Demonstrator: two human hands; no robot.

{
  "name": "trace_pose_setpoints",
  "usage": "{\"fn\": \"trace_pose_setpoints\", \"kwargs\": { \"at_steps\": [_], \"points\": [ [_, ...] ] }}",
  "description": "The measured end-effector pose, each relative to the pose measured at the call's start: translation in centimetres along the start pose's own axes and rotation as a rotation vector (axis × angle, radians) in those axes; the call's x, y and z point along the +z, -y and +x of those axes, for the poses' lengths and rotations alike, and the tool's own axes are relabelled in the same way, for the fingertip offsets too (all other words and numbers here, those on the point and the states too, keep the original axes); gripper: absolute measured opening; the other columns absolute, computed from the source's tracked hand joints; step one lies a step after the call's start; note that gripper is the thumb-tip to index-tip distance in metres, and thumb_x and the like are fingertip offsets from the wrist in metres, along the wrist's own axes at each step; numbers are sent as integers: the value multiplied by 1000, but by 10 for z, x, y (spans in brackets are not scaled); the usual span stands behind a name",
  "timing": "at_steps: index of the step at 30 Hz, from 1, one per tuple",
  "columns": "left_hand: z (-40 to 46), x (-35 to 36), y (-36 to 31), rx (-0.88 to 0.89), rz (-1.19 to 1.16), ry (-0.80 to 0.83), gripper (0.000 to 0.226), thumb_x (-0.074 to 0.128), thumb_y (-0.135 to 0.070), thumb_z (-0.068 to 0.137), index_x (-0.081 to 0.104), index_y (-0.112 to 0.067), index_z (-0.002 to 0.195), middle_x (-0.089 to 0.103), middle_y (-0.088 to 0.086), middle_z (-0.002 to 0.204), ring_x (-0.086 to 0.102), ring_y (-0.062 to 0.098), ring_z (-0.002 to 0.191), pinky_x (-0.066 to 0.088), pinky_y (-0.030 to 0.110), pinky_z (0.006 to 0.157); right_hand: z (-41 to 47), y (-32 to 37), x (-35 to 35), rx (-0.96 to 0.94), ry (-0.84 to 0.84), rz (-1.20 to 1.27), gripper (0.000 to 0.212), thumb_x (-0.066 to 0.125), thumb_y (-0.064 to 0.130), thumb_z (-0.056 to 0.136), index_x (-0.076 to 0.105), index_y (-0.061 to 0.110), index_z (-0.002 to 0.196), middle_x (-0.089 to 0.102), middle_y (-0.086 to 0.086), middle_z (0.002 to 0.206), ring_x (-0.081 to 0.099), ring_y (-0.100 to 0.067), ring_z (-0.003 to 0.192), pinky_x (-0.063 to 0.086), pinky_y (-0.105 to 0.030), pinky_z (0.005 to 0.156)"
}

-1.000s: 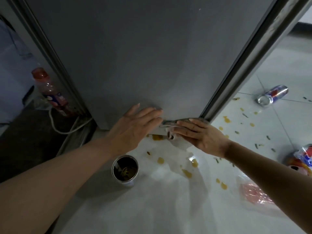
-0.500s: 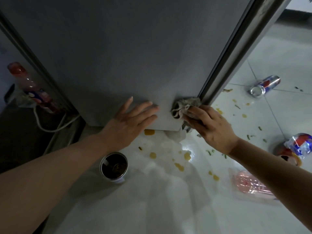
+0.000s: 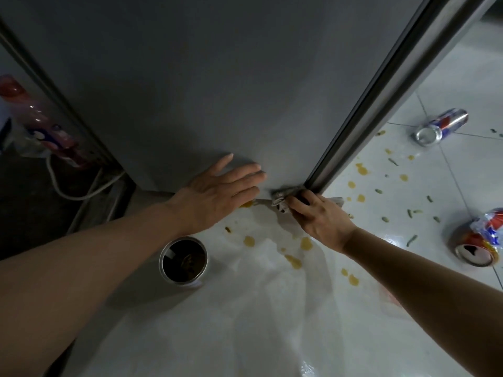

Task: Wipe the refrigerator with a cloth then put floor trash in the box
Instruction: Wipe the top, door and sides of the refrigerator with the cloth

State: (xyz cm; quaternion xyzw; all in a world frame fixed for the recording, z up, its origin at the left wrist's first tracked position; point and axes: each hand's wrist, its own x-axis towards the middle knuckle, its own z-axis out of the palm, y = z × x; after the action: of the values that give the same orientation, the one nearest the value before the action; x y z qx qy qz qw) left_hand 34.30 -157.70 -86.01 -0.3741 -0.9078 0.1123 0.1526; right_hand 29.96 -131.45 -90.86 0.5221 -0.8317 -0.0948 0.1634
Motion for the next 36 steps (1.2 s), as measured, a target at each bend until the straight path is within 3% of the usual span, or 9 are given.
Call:
{"fn": "trace_pose_setpoints", "kwargs": {
  "at_steps": [3, 6, 8, 12, 17, 20, 24, 28, 36],
  "points": [
    [1, -1, -1, 16, -56, 45, 47, 44, 0, 71, 63, -12, 113, 55, 7, 133, 46, 23, 130, 36, 50, 104, 8, 7, -6, 101, 136, 84, 24, 52, 7, 86, 72, 4, 97, 68, -7, 106, 62, -26, 77, 52, -28, 54],
    [2, -7, -1, 21, -58, 82, 51, 46, 0, 66, 62, -13, 112, 58, 7, 129, 45, 22, 130, 39, 45, 102, 12, 14, -2, 178, 367, 155, 42, 23, 22, 98, 43, 12, 134, 48, -6, 128, 51, -24, 98, 43, -27, 69],
    [0, -15, -1, 7, -77, 87, 54, 41, 2, 65, 63, -12, 111, 59, 7, 127, 46, 22, 129, 40, 43, 102, 15, 20, -9, 270, 393, 204, 44, 20, 26, 100, 42, 15, 136, 41, -6, 132, 46, -26, 108, 48, -32, 72],
    [-8, -29, 2, -5, -109, 60, 50, 48, 6, 62, 67, -11, 104, 66, 6, 115, 56, 24, 120, 46, 41, 95, 11, 37, -33, 552, 275, 442, 29, 49, 28, 95, 67, 12, 112, 48, -9, 122, 46, -28, 112, 47, -33, 83],
    [-38, -40, 18, -100, -133, 144, 51, 55, 10, 68, 62, -12, 114, 62, 5, 123, 49, 22, 127, 39, 40, 102, 18, 48, -69, 776, 72, 631, 31, 63, -5, 73, 72, 5, 102, 56, -16, 113, 54, -30, 106, 49, -33, 88],
    [-66, -40, 32, -237, -143, 300, 59, 46, 2, 81, 39, -20, 136, 39, -2, 145, 25, 15, 140, 16, 35, 113, 44, 53, -88, 543, -32, 598, 28, 71, -8, 64, 73, 1, 90, 61, -21, 101, 61, -38, 96, 57, -42, 71],
    [-103, -42, 44, -408, -226, 291, 46, 42, -6, 81, 53, -14, 125, 53, 7, 129, 47, 25, 121, 29, 37, 103, 87, 60, -94, 185, 45, 470, 25, 76, -4, 67, 72, 1, 91, 62, -22, 104, 62, -39, 91, 57, -38, 68],
    [-142, -39, 55, -572, -260, 326, 34, 59, -20, 83, 51, -23, 116, 51, -3, 124, 43, 15, 116, 29, 29, 99, 144, 79, -86, -194, 44, 250, 13, 60, 6, 85, 72, 8, 89, 63, -14, 111, 61, -31, 99, 55, -31, 68],
    [-174, -35, 67, -690, -272, 325, 35, 48, -22, 89, 49, -18, 124, 49, 2, 130, 40, 19, 119, 26, 27, 95, 227, 112, -56, -545, 108, -116, 58, 13, 13, 91, 62, -6, 114, 54, -20, 131, 54, -33, 116, 49, -40, 91]
  ]
}}
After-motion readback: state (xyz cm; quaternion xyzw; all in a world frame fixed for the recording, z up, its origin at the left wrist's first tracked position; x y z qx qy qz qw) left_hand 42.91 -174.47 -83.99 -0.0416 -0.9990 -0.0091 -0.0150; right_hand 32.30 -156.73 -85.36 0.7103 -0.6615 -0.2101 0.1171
